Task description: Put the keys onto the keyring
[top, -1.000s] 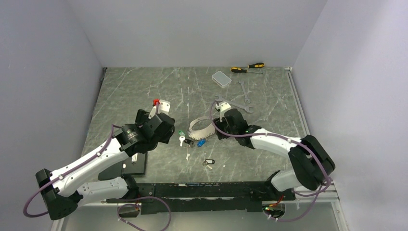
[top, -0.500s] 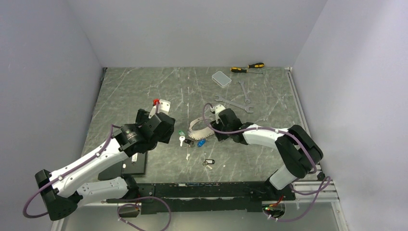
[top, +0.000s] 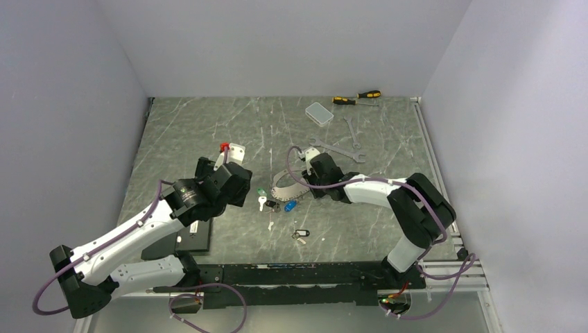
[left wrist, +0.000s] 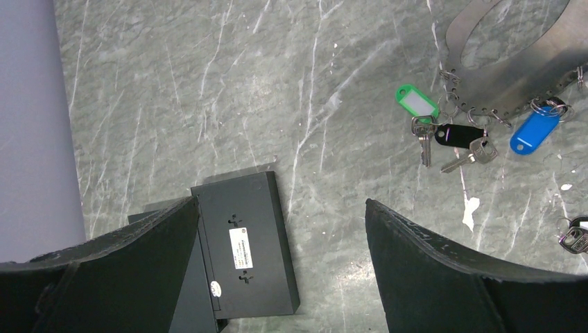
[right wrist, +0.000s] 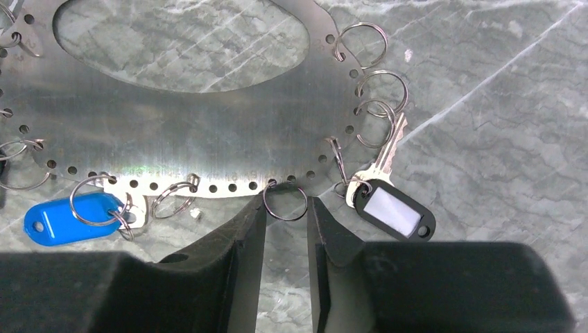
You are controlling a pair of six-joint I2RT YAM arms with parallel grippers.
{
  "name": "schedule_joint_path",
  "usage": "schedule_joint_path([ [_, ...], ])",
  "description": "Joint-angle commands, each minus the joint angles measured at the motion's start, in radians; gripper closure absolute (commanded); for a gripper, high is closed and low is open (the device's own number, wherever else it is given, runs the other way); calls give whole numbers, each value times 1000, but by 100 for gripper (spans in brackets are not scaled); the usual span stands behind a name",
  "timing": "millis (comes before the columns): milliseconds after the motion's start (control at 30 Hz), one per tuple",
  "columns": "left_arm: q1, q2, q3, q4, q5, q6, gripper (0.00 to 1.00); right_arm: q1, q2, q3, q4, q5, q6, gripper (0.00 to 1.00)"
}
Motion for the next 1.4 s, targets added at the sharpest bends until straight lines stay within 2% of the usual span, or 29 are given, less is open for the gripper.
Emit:
schedule_joint_path([
  [0, 6, -21, -4, 26, 10, 23, 6, 4, 4, 36, 15, 27, -28, 73],
  [100, 6, -18, -3, 25, 10, 23, 6, 12, 7, 46, 4, 31, -31, 80],
  [200, 5, -19, -2, 25, 9, 22, 6, 19, 0, 47, 1, 34, -31, 81],
  [300, 7, -22, -4, 27, 9, 23, 6, 27, -15, 50, -4, 13, -46, 95],
  [367, 6, -24, -4, 27, 9, 23, 6, 36, -32, 45, -4, -17, -68, 99],
  [733, 7, -17, -10, 38, 36, 37, 7, 65, -153, -4, -57, -59, -41, 100],
  [967, 7, -2, -7, 39, 48, 42, 7, 81, -286, -99, -46, -153, 51, 100],
  [1033, 8, 0, -9, 54, 93, 58, 8, 89, -331, -122, -49, -156, 55, 100],
  [1133, 7, 1, -37, 134, 276, 120, 8, 93, -403, -140, -77, -145, 49, 100],
  [1233, 7, 18, -56, 208, 428, 122, 12, 98, -452, -134, -106, -143, 32, 100],
  [1367, 5, -8, -106, 365, 562, 94, 28, 123, -499, -104, -142, -133, 3, 100],
])
